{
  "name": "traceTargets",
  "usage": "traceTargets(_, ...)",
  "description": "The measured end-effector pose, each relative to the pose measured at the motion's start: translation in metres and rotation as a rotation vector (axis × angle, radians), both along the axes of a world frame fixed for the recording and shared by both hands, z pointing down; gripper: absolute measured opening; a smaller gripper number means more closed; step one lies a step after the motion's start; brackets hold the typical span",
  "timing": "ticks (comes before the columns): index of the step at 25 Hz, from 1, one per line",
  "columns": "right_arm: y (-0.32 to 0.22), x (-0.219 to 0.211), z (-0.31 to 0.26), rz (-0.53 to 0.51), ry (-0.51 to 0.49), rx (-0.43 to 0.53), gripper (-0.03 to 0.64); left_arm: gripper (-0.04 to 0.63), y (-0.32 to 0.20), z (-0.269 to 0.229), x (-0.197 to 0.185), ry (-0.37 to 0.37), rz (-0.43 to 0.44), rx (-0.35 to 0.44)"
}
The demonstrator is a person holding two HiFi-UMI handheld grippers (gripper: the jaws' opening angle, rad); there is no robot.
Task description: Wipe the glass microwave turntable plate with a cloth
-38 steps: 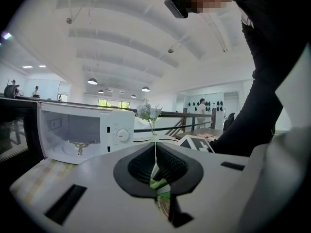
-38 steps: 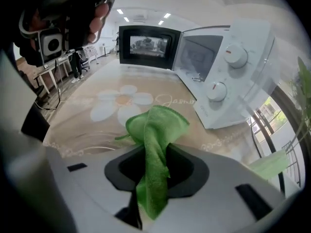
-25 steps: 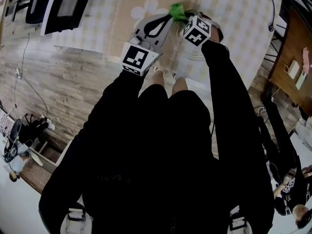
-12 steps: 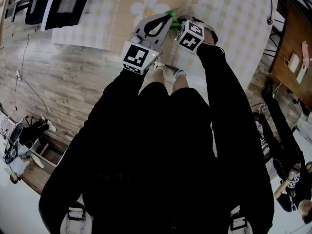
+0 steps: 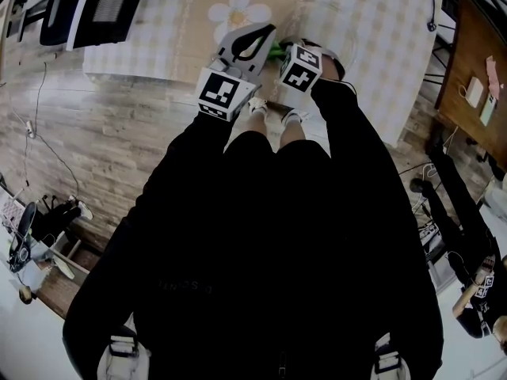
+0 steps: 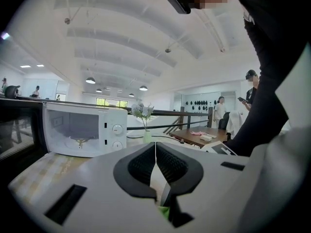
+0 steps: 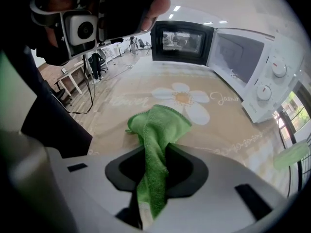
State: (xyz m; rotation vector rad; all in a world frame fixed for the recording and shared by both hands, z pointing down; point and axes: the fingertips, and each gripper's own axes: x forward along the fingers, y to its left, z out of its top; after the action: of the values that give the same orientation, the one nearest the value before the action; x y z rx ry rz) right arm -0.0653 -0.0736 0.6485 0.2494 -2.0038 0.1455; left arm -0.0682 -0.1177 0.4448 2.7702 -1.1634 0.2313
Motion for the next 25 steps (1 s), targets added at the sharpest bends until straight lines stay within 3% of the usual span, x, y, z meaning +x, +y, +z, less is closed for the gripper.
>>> traceTargets(18,0.049,-0.001,-0.008,-0.029,-0.003,-0.119,0.110,0.021,-0.009,-0.008,0.016,0.009,0.031,-0.011)
traceTargets(25,0.013,0.022,-0.031,0.045,-0.018,-0.061,0.112,0.021,-0.022,-0.016,0.027,0.003,0.055,0.007)
